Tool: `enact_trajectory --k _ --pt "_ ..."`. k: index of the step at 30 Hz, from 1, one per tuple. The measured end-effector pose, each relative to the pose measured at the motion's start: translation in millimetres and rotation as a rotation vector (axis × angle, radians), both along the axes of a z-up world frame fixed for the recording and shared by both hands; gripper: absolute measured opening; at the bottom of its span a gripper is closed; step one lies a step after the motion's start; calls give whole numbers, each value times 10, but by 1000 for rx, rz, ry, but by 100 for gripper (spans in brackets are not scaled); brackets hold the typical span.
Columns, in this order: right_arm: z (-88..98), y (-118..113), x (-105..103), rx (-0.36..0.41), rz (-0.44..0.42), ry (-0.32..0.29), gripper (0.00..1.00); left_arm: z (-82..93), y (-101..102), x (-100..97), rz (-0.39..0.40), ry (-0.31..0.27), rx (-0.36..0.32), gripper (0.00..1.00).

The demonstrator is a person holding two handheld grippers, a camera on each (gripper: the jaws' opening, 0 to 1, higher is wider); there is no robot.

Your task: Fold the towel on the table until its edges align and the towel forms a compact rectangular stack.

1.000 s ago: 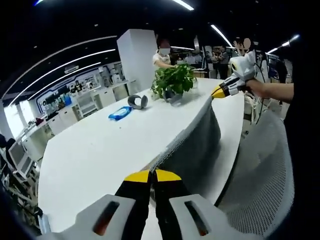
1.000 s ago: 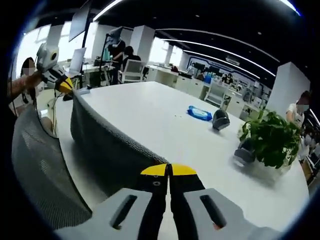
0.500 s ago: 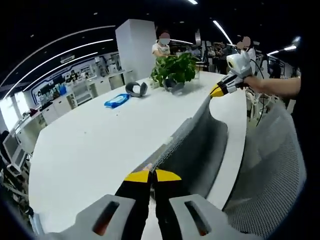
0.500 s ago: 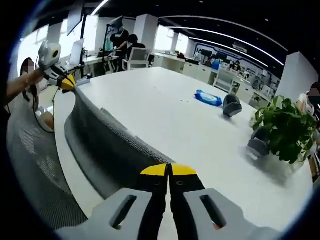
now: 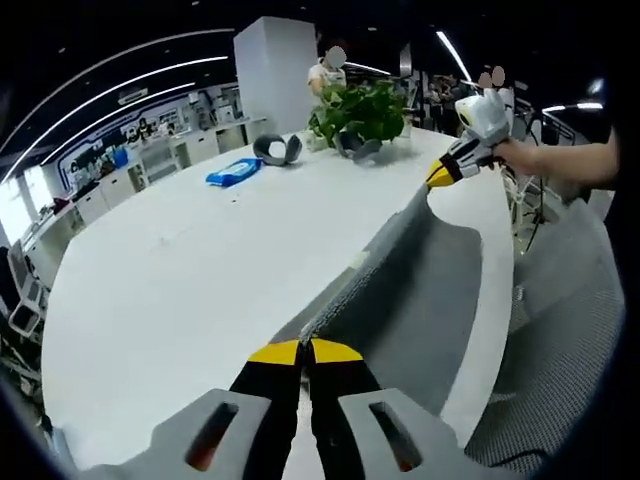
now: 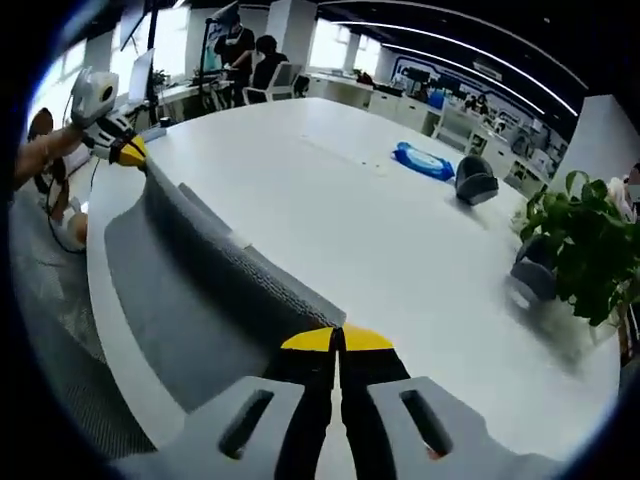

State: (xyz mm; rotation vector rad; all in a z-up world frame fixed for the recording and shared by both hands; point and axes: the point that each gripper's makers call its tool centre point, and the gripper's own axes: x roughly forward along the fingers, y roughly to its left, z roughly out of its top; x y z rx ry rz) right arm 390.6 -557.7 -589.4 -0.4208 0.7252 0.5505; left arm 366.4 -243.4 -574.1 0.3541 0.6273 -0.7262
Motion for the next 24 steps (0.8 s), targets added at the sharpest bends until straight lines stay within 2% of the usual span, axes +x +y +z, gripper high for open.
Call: enact_trajectory --k 10,18,24 --pt "-245 30 241 -59 38 29 0 -303 69 239 75 35 11 2" --pt "-472 43 315 -80 46 79 0 -475 96 362 82 44 50 2" --pt "-552 48 353 -113 62 89 0 -579 102 410 86 34 76 2"
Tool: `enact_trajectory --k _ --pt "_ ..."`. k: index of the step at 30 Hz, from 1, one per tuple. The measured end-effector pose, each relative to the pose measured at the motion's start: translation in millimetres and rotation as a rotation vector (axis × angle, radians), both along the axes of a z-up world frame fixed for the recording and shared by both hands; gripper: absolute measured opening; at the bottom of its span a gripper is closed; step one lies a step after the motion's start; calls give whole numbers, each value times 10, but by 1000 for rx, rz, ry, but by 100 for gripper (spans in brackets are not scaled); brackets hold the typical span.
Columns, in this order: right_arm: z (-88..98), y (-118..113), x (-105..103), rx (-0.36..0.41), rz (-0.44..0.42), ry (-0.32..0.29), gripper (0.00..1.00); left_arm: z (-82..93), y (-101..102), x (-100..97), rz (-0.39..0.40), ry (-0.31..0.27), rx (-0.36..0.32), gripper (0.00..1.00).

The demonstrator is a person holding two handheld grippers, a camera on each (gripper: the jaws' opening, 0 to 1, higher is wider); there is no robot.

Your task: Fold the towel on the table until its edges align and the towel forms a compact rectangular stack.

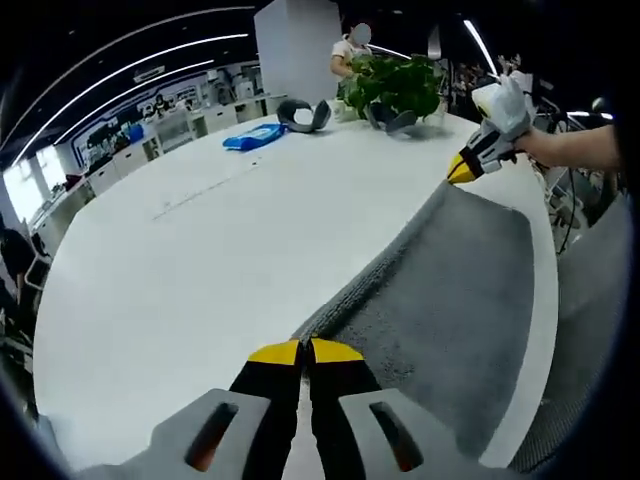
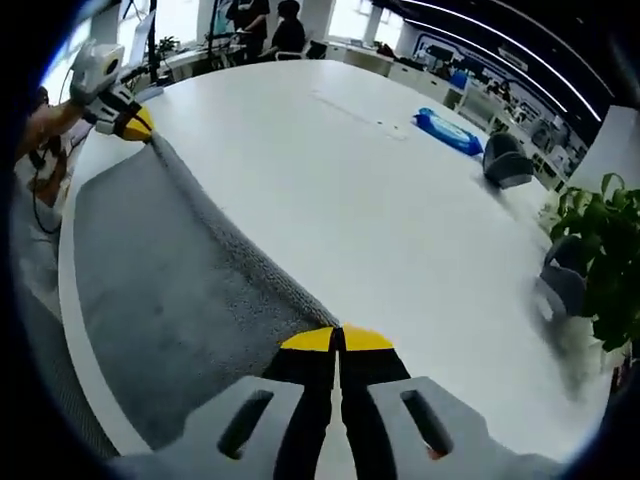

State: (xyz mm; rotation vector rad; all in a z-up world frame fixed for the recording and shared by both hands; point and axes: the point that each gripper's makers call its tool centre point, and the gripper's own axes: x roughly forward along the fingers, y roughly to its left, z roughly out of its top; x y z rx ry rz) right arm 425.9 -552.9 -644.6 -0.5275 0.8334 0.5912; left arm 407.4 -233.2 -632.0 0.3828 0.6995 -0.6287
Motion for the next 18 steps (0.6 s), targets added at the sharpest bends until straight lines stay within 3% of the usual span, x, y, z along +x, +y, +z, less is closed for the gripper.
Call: enact_trajectory --k 5,12,15,18 --pt "-13 -3 -1 -37 26 1 0 -86 0 -14 8 -2 10 2" --pt "-69 5 -15 -89 60 -2 0 -144 5 12 -4 -58 46 4" --pt "-66 12 -21 -116 101 -12 0 -122 9 25 -21 -115 88 8" --pt "-65 13 -42 -123 123 -24 0 -78 110 100 41 -151 97 21"
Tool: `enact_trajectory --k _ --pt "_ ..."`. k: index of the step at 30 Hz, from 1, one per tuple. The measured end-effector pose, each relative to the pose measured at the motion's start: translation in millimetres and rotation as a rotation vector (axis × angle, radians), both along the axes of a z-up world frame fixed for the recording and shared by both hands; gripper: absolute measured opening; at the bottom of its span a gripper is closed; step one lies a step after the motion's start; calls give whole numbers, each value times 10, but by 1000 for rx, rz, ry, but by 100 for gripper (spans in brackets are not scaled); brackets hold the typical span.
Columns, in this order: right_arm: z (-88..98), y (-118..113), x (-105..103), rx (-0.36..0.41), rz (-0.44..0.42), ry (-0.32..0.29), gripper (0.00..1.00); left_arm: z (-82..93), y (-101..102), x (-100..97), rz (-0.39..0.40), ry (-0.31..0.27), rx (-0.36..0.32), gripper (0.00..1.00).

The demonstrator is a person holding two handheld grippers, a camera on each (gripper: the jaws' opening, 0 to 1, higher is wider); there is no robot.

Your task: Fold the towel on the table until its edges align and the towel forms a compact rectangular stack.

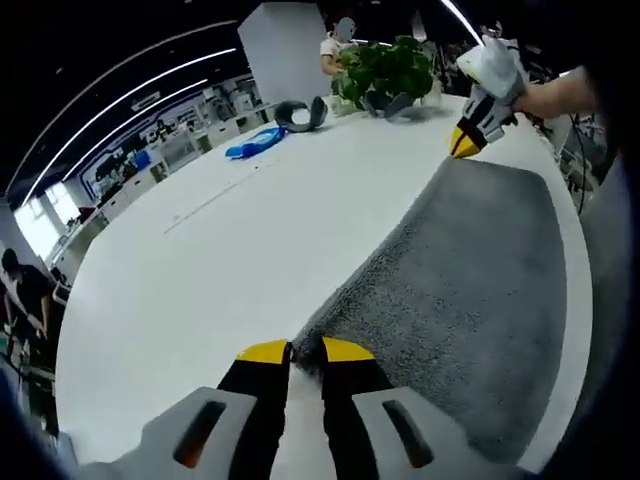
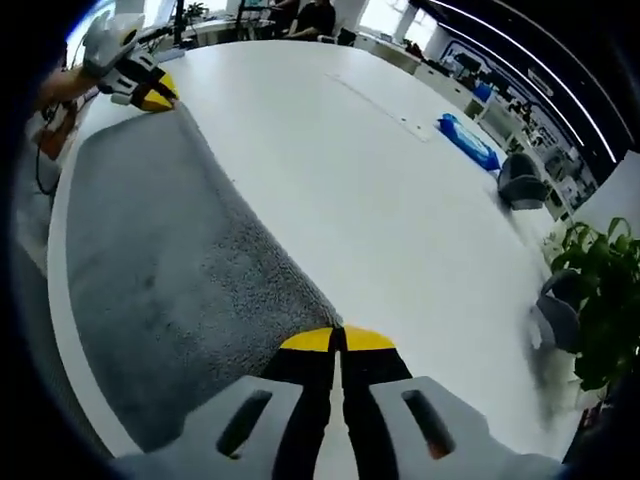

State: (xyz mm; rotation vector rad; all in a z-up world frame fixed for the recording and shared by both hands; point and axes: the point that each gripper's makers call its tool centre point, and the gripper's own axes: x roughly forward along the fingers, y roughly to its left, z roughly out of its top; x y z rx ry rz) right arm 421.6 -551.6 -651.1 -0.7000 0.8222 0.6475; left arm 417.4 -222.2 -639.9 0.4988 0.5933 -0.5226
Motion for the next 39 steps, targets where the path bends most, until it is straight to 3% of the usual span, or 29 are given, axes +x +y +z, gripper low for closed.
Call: enact_trajectory --k 3,5,7,9,10,13,15,18,23,25,27,29,31,32,34,36,39 --pt "15 -16 -12 33 -42 -2 1 61 65 25 66 -4 -70 22" --pt "35 -7 -26 75 -82 -4 2 95 146 47 106 -29 -79 22" --pt "30 -4 -75 91 -90 13 7 63 142 27 115 -9 -88 22" --pt "10 -23 -104 65 -66 14 8 3 116 11 71 -5 -23 21" --pt "3 -34 -111 52 -61 14 8 37 92 32 54 -41 -1 20" --pt "-4 -42 -116 41 -58 18 8 58 68 29 34 -49 60 20" --pt "-21 -46 -113 34 -55 19 7 90 32 17 26 -56 49 20" --pt "-11 -30 -103 27 -63 25 8 169 -109 -25 13 -39 -41 20" --pt "37 -20 -125 12 -60 30 10 480 -595 -98 -124 -85 -109 20" --pt "114 54 -139 70 -77 16 12 537 -793 -153 -176 -90 -110 20" --pt "178 148 -187 136 -76 15 13 622 -1133 -274 -269 -101 -109 18" --pt "220 177 -245 147 -64 14 11 665 -1307 -356 -297 -99 -141 15" --pt "235 225 -321 159 -52 21 5 685 -1585 -547 -345 -44 -227 14" --pt "228 249 -370 159 -47 32 0 662 -1707 -651 -372 -15 -238 13" --pt "218 293 -435 163 -38 41 0 562 -1856 -827 -435 49 -203 8" --pt "198 320 -482 159 -29 51 0 503 -1978 -927 -487 62 -172 2" --pt "174 353 -514 144 -14 61 0 388 -2178 -1103 -550 131 -154 1"
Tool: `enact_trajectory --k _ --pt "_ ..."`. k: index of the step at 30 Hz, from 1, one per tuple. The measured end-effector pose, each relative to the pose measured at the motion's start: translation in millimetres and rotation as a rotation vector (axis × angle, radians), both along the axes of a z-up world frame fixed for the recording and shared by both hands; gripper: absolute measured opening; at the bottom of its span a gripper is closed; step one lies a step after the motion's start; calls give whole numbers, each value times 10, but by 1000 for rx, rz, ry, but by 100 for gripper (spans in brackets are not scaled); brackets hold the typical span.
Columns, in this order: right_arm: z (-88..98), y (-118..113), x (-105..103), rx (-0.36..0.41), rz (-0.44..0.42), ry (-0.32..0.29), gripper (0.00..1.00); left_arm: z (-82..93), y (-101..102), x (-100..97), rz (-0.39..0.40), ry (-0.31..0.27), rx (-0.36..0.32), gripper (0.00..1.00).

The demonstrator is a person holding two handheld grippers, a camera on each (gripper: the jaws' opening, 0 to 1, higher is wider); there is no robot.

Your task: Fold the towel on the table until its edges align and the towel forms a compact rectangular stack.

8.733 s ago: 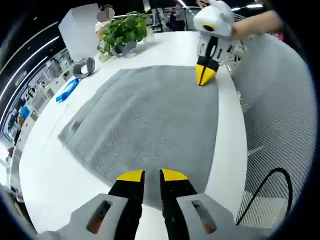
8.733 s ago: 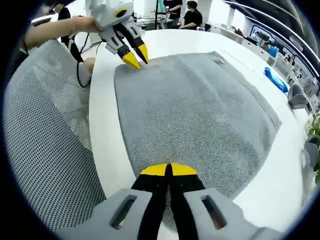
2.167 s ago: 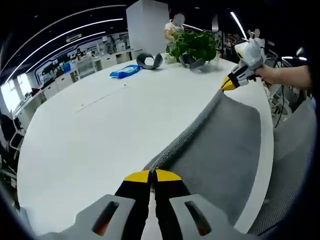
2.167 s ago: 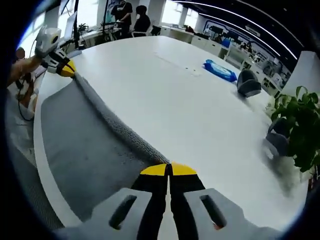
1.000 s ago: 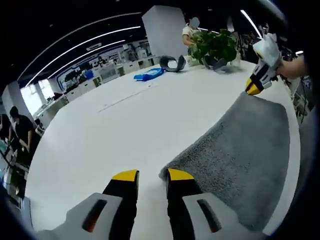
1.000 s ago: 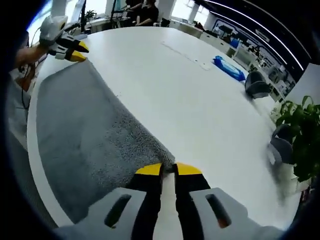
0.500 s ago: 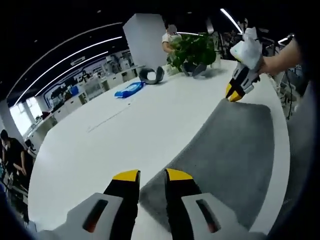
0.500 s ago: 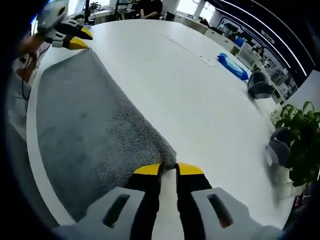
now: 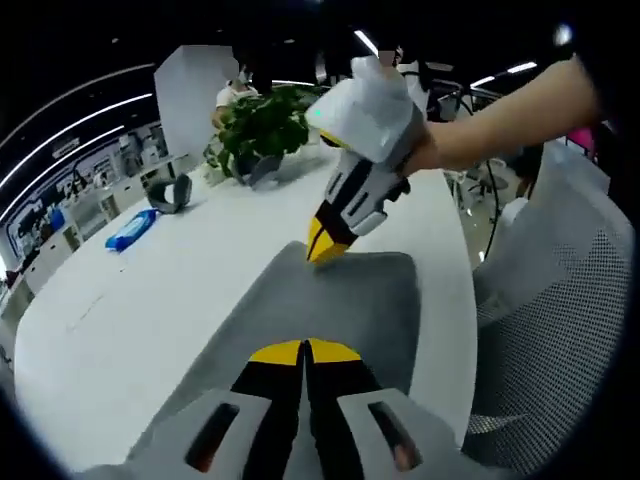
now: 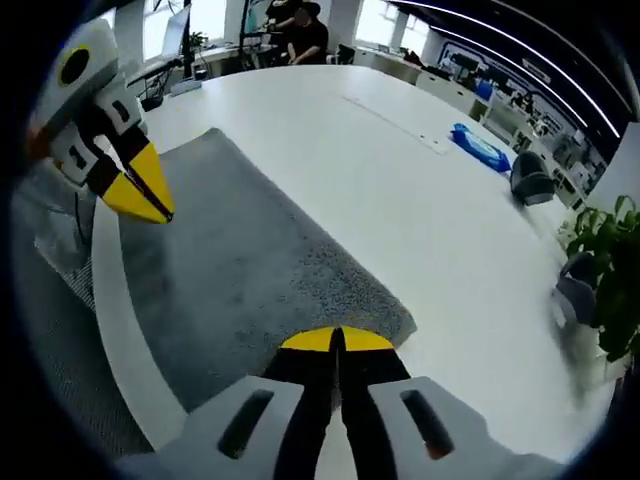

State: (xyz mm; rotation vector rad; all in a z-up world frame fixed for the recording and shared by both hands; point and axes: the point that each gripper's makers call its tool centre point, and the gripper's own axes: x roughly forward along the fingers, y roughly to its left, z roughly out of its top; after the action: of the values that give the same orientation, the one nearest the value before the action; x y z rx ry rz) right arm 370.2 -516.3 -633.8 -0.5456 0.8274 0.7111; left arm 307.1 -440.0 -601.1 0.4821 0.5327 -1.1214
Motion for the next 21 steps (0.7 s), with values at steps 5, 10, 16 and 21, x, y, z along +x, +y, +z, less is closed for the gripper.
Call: enact_trajectory --k 5,10,16,21 --pt "-103 159 -35 -45 77 75 0 -100 -205 -146 -29 43 5 1" --pt "-251 230 -52 -212 97 142 0 -313 -192 -306 -114 20 154 0" --pt "-285 250 -37 -335 203 166 0 -527 -171 -375 -181 -16 268 0" --pt "-293 238 -24 -287 237 237 0 -528 -198 -358 -193 -18 287 1"
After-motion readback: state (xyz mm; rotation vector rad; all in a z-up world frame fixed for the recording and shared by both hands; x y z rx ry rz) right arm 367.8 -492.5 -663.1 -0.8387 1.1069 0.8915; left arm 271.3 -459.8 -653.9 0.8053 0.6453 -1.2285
